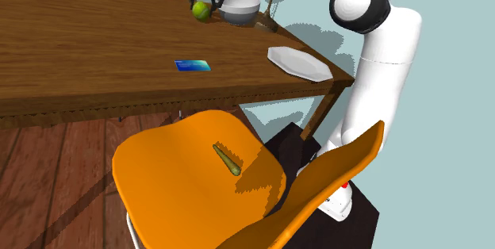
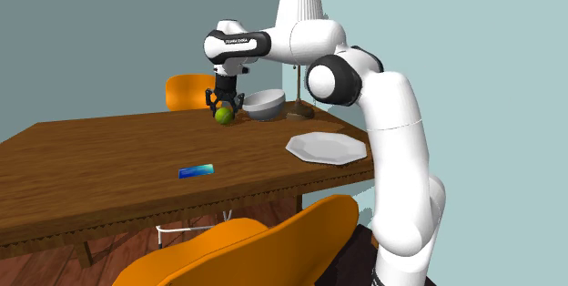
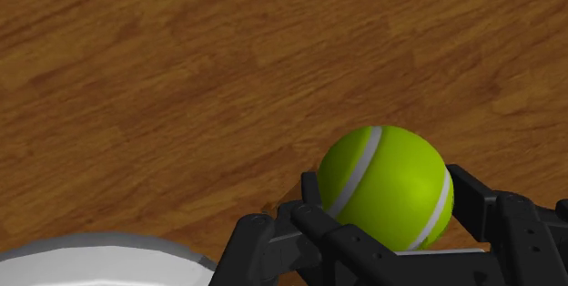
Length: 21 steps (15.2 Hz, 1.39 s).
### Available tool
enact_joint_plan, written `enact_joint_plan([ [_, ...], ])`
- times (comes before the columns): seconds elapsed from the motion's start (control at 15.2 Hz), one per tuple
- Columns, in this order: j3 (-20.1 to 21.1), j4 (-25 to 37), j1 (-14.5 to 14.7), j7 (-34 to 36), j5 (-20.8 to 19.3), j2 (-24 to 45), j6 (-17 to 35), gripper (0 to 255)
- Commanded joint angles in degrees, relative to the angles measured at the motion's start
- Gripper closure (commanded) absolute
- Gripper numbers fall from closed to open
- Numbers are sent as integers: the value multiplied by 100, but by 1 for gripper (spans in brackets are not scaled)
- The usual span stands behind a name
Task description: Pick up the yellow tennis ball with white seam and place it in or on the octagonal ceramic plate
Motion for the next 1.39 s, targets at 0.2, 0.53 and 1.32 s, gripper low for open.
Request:
enact_joint_plan([
  [0.2,-3,539,-19,17,4,111,-429,255],
  [0.53,-2,1219,-41,40,15,298,-921,255],
  [1.32,-67,-1072,-59,-106,-92,-1628,-560,255],
])
